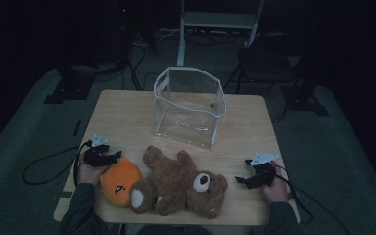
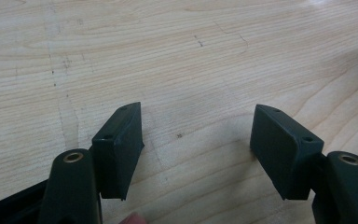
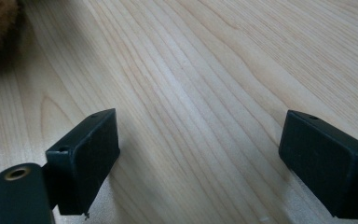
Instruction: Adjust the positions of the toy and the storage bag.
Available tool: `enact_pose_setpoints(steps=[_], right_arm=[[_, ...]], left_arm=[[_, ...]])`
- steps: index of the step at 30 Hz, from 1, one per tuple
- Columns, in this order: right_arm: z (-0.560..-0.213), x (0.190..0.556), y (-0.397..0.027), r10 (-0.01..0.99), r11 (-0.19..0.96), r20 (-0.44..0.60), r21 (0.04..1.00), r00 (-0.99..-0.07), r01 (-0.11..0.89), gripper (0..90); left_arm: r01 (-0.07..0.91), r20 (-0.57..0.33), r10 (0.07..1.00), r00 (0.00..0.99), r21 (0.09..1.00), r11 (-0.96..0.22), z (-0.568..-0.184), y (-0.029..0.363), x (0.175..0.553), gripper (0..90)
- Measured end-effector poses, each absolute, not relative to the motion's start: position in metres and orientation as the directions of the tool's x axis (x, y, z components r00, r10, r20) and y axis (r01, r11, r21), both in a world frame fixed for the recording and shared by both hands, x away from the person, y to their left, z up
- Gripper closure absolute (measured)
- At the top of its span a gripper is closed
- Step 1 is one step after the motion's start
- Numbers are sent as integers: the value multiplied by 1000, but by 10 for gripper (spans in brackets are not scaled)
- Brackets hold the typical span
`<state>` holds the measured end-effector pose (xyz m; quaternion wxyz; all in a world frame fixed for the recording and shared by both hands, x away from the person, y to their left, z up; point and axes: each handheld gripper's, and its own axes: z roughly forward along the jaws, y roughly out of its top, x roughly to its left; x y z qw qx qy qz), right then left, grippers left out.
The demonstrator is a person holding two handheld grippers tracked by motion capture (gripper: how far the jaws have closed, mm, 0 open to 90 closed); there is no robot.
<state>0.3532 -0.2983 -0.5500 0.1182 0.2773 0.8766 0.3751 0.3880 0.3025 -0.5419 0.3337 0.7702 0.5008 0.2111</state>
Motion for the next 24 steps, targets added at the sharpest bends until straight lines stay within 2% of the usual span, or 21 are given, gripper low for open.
enact_pose_setpoints(steps=[6,12,24], right_arm=[[-550,350,-298,601,552,-1,724,-799,414,114],[-550,349,-297,610,546,-1,725,-792,419,114],[-550,348,-297,614,544,1,724,-790,424,114]], left_arm=[[637,-10,916,401,722,-271,-541,303,389,326],[639,-16,918,395,724,-262,-534,305,385,398],[606,-1,908,420,745,-280,-517,302,374,400]])
